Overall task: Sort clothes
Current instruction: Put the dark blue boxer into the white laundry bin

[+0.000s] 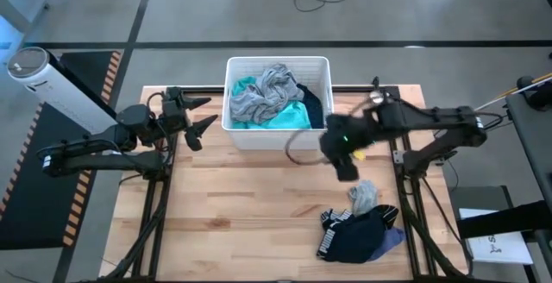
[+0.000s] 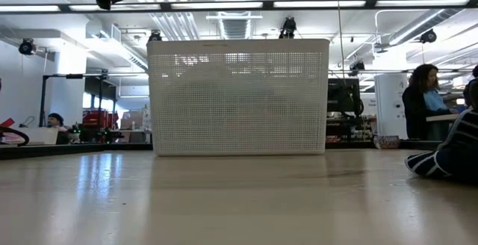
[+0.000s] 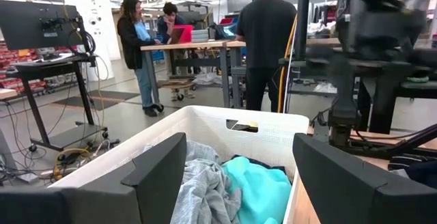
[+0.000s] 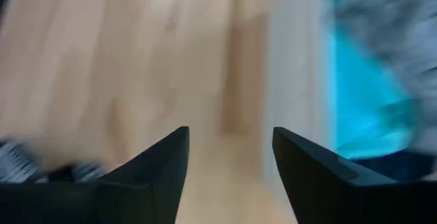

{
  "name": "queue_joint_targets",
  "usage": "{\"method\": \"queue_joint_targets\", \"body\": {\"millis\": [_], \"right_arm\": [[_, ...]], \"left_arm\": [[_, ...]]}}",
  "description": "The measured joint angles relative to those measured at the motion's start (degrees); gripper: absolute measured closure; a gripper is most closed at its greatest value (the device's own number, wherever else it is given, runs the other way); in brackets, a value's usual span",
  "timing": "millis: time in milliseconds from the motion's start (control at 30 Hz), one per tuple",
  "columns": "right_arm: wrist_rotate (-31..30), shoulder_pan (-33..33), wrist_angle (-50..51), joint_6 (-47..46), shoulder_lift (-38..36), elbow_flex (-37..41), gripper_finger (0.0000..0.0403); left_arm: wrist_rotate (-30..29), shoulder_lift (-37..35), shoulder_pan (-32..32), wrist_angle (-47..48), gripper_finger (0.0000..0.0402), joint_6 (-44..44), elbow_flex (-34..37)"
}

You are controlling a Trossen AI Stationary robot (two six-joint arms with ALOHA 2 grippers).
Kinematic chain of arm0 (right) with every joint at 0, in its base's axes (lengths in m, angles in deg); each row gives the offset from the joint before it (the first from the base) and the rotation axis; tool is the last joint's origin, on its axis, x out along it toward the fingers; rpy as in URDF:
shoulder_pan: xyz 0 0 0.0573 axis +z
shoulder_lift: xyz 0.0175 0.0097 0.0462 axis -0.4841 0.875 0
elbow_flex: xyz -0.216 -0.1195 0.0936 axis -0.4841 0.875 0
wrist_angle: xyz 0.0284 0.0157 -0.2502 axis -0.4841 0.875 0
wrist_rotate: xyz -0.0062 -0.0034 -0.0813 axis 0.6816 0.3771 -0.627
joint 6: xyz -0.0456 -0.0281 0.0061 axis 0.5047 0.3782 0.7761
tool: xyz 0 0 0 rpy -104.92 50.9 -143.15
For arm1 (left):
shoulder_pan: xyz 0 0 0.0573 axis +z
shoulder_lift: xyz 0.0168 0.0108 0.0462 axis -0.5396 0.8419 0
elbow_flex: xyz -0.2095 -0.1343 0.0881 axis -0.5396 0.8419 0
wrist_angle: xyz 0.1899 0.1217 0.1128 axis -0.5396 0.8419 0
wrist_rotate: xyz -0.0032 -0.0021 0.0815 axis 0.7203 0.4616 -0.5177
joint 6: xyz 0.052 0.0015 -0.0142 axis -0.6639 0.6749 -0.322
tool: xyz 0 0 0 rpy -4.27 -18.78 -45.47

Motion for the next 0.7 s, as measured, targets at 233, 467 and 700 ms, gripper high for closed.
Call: {"method": "queue_joint_targets", "body": {"millis": [233,467,700], "right_arm": [[6.0,11.2,4.1,-10.6,-6.8,10.4,0.0215],[16.3,19.0,-0.1,-18.6,-10.0,23.1,0.0194],[28.6,20.2,-14.7,-22.3,-7.7,32.6,0.016]], "left_arm": [[0.0,0.0,0.0,-0.1,0.0143,0.1,0.0],[0.0,0.0,0.0,0.0,0.0143,0.5,0.0],[0.0,0.2,0.0,-0.1,0.0143,0.5,0.0]]}}
